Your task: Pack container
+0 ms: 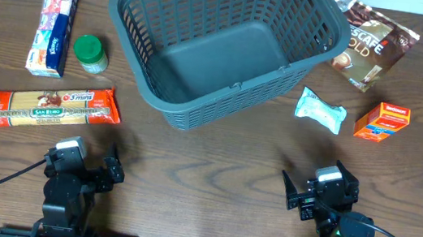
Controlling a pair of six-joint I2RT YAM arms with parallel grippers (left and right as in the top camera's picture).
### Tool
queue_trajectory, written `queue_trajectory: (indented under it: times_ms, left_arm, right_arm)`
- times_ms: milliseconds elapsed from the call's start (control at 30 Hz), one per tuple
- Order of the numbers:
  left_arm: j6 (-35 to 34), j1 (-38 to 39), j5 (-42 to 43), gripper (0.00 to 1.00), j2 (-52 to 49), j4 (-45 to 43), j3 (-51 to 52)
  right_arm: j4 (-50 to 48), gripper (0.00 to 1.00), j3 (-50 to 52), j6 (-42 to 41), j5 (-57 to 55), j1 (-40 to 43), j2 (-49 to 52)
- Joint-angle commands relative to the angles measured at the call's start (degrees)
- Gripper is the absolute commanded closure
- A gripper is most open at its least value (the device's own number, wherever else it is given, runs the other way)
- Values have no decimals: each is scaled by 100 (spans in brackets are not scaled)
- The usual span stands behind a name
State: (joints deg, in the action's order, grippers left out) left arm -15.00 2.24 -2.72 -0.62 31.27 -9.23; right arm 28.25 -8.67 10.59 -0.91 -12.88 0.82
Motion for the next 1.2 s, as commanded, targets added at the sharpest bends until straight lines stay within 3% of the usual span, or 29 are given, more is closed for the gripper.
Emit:
queue_trajectory:
  times_ms: [0, 600, 667, 733, 833, 900, 1067, 1167]
  left_arm:
    - [31, -31, 20, 2, 39, -9, 83]
    - [31, -31, 20, 2, 39, -9, 83]
    - [31, -31, 20, 2, 39, -9, 83]
    - [31, -31, 20, 1, 39, -9, 83]
    - [28, -31, 20, 2, 39, -9, 83]
    - [31, -31, 20, 1, 39, -9, 83]
    - [31, -31, 20, 1, 39, -9, 83]
    - [31, -31, 20, 1, 39, -9, 83]
  right_arm:
    - [4, 1, 81, -68, -57, -33, -50]
    - [-17, 1, 81, -120, 149, -33, -50]
    - [-85, 1, 81, -669, 280, -33, -50]
    - [-170, 1, 81, -2319, 413, -33, -50]
    - [44, 1, 79, -5471, 555, -33, -48]
    - [26, 1, 79, -6406, 542, -33, -39]
    - [-264, 1, 87, -6760, 894, -33, -39]
    - [-1139, 1, 83, -5989, 1510, -33, -26]
